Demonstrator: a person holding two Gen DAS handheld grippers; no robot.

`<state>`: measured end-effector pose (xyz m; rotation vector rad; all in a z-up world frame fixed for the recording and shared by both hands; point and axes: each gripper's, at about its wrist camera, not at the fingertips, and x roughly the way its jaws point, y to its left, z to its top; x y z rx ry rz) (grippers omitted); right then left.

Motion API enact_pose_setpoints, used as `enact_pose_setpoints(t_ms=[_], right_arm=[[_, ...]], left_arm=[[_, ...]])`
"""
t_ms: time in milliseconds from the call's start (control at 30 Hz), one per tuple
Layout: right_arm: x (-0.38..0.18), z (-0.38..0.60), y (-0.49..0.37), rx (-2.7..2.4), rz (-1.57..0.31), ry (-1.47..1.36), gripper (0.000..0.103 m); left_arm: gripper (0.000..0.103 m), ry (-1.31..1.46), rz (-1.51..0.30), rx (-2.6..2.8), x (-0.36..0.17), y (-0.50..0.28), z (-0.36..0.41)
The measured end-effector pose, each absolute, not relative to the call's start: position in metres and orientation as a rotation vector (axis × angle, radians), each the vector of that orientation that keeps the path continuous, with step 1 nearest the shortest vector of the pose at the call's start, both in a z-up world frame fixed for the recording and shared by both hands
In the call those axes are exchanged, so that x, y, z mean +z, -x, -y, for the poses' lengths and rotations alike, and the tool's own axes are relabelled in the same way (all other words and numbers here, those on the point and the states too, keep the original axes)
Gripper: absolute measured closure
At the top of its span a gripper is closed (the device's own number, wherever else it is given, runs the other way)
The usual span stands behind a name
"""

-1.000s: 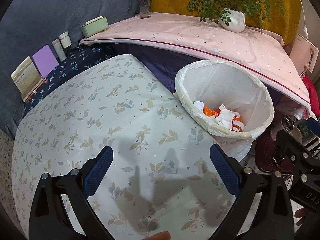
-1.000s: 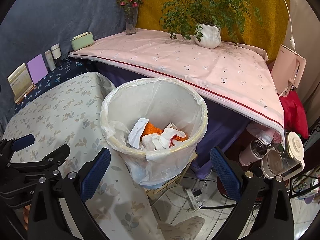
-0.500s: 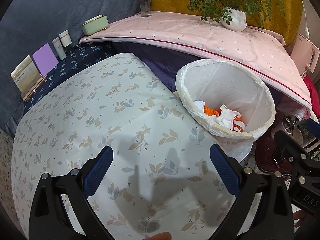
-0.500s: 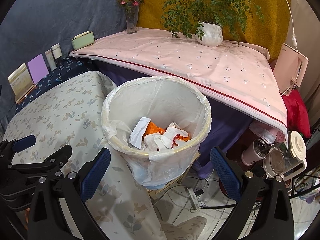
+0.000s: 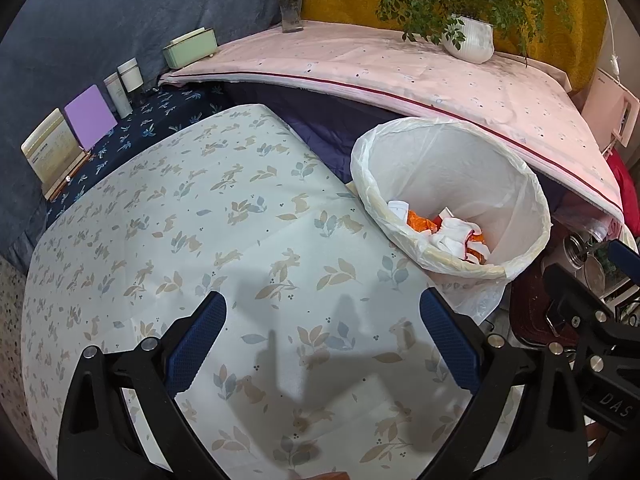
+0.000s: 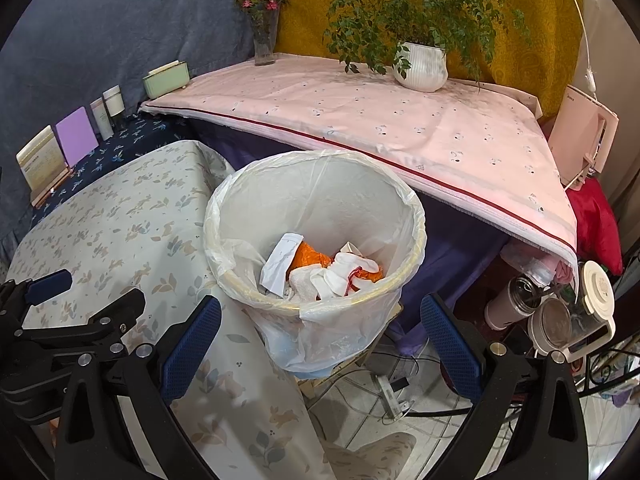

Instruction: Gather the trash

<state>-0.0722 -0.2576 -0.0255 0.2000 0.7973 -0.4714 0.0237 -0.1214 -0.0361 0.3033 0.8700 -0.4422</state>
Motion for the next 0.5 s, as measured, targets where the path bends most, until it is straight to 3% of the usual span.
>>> enact_pose_setpoints(t_ms=[500], right_arm=[[-0.0289, 0.2567, 0.0737, -0.472, -0.798, -0.205, 0.007]], left_arm=[[0.010, -0.312, -0.869, -0.431, -0.0385, -0.0215, 0.1202]])
